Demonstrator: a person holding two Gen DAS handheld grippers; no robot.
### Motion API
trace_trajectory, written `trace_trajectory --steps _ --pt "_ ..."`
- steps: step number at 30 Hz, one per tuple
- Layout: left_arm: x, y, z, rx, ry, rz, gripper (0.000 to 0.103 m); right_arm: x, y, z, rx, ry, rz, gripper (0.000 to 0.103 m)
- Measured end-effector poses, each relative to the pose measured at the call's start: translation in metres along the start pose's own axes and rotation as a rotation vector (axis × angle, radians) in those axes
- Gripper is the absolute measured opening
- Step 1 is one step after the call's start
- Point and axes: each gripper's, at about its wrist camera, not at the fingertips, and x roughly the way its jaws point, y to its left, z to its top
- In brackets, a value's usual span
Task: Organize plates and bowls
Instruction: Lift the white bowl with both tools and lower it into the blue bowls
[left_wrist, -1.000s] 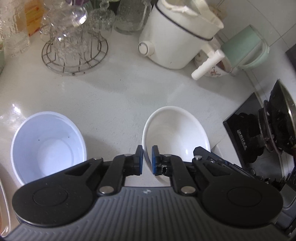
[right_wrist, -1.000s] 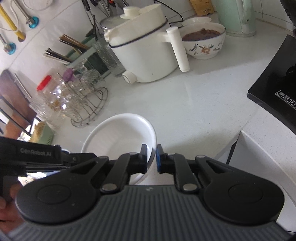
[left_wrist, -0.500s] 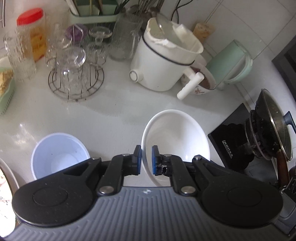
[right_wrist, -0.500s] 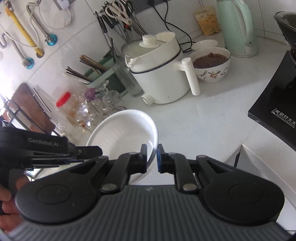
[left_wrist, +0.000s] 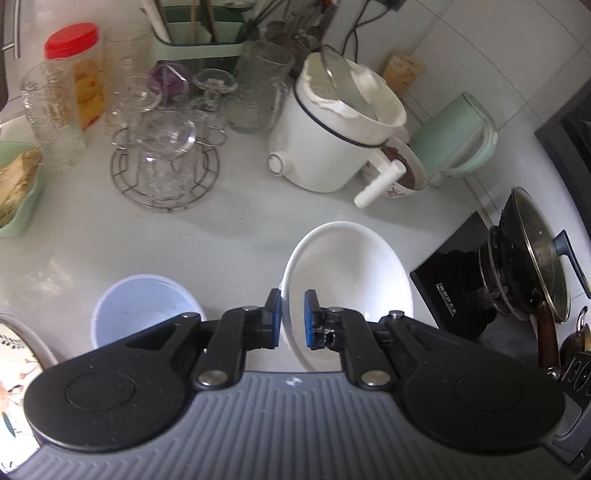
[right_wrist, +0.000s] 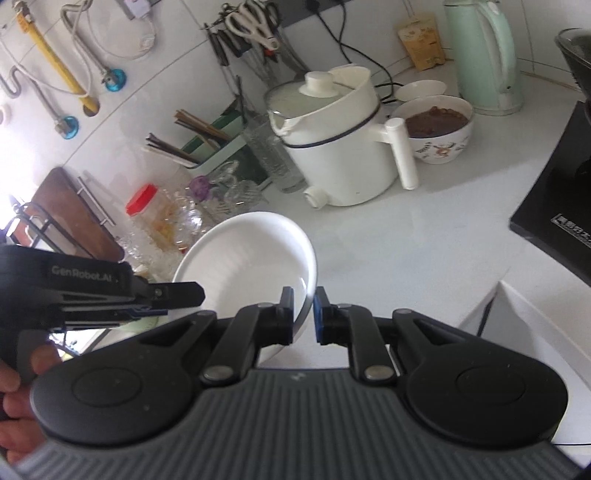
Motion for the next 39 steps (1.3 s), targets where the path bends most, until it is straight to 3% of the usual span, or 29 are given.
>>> trace_trajectory --steps 13,20,31,39 --pt "-0.034 0.064 0.008 -0.051 -0.034 0.01 0.015 0.022 0.062 -0.004 -0.026 0.036 0.034 0.015" --pt "-0.044 0.104 0.001 -0.113 -0.056 -0.005 0.016 0.039 0.092 -0.008 -0.067 0.102 0.034 0.015" --pt "-0.027 0.137 -0.011 -0.081 -0.056 0.017 0.016 0.072 0.113 -0.019 -0.115 0.186 0.002 0.015" --pt "0.007 0.166 -0.029 -0.165 -0.001 0.018 0.016 0.099 0.116 -0.042 -0.169 0.257 -0.053 0.016"
